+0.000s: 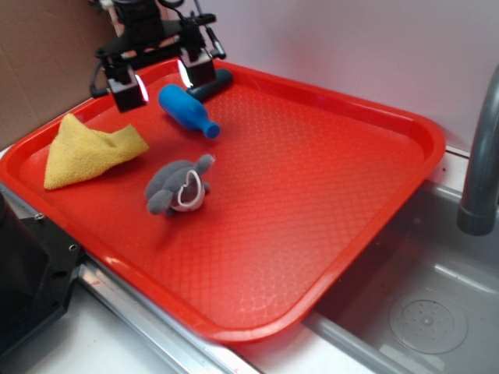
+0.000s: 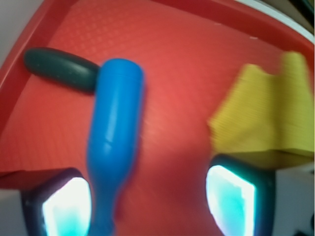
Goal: Grab the blue bottle.
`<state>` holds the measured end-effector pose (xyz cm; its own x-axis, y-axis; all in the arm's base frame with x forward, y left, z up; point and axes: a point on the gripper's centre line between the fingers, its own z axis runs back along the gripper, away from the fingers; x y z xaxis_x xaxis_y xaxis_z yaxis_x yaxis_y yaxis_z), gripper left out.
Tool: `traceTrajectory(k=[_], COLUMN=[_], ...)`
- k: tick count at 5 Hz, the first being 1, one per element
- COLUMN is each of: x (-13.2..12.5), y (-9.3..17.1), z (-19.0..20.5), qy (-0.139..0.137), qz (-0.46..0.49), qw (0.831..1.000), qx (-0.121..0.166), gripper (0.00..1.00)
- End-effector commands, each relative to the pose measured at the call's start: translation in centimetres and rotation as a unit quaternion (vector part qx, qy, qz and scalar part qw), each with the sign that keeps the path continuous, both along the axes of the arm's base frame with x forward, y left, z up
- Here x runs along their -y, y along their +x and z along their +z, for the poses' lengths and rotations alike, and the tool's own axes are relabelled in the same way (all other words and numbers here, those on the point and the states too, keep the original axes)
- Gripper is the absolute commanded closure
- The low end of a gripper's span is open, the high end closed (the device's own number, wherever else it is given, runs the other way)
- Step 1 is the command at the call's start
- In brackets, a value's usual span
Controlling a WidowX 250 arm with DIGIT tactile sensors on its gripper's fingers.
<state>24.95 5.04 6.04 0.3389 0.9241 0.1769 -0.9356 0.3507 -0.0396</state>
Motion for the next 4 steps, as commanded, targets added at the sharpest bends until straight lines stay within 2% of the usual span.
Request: traceTrajectory(k=[1, 2, 3, 4], x=[-1.7, -1.9, -2.0, -1.8], y=[3.1, 3.5, 3.4, 3.4], z=[-2.1, -3.0, -3.0, -2.0], qy=[0.025, 0.032, 0.030, 0.015], qz=[0.009, 0.013, 0.016, -0.024], qw=[0.999, 0.999, 0.999, 0.999], qx=[0.020, 0.015, 0.021, 0.017], gripper=[0.00, 0.45, 1.00, 1.00])
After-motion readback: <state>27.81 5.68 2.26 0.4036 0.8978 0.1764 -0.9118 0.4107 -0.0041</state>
